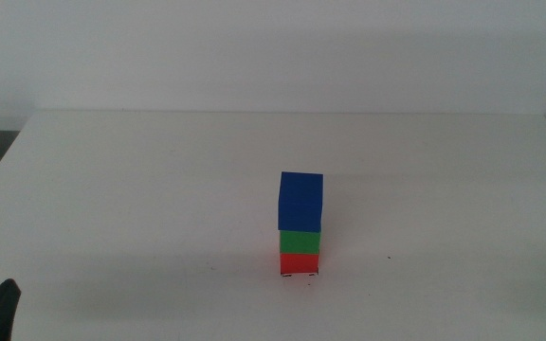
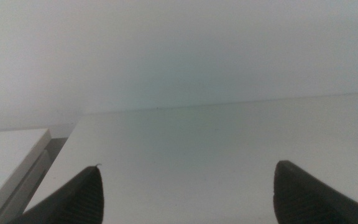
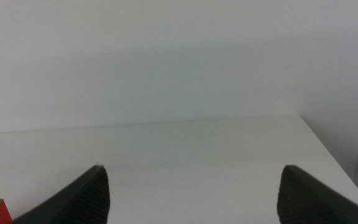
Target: Stack red cubes first, then green, then blue cubes in a specific spot.
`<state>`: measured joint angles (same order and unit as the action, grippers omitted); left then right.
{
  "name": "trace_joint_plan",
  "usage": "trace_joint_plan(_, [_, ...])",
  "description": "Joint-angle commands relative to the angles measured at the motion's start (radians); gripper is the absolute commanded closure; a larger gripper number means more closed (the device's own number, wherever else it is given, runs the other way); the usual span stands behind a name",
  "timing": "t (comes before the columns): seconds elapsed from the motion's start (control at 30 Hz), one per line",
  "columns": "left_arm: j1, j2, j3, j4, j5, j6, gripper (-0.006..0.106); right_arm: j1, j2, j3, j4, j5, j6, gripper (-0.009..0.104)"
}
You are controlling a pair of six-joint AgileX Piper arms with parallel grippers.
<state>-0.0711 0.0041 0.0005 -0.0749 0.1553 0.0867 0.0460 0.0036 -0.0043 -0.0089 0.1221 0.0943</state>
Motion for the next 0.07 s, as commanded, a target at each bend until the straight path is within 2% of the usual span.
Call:
trace_joint_plan(0.0, [0.002, -0.004, 0.0, 0.0, -0.011, 0.0, 0.007, -0.006, -0.004, 0.004, -0.011, -0.014, 0.0, 0.007])
trace_joint_plan(0.03, [0.002, -0.004, 0.0, 0.0, -0.011, 0.0, 0.007, -0.006, -0.004, 0.004, -0.011, -0.014, 0.0, 0.007])
